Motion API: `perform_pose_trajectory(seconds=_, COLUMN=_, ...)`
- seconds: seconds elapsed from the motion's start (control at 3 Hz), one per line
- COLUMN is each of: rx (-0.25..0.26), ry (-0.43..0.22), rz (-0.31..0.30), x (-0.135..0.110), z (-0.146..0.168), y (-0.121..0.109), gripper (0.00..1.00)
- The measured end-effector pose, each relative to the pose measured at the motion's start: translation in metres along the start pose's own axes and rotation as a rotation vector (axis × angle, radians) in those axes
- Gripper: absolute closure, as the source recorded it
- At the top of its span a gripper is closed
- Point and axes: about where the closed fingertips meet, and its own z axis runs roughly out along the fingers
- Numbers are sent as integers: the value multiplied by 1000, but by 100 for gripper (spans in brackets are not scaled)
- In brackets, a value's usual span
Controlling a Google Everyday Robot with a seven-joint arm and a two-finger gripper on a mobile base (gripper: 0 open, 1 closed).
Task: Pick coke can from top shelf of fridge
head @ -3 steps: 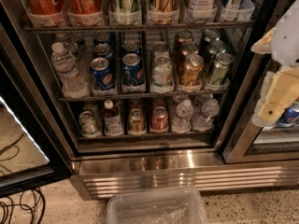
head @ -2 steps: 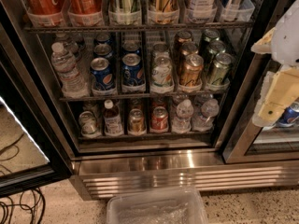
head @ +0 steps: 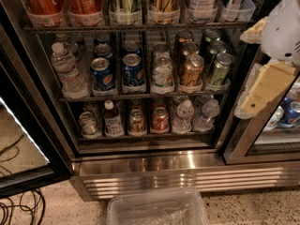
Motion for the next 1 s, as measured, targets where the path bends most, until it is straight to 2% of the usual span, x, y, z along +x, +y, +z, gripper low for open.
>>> perform_pose_trajectory(seconds=0.33, rx=66, ry=-120, rz=-35, x=-48, z=-1, y=-4, gripper=0)
perform_pose_trajectory(seconds=0.67, rx=66, ry=-120, rz=-35, x=-48, z=-1, y=-4, gripper=0)
perform_pose_trajectory(seconds=1.0, rx=61, ry=-168, rz=-53, x=-73, z=7, y=-5, gripper=0)
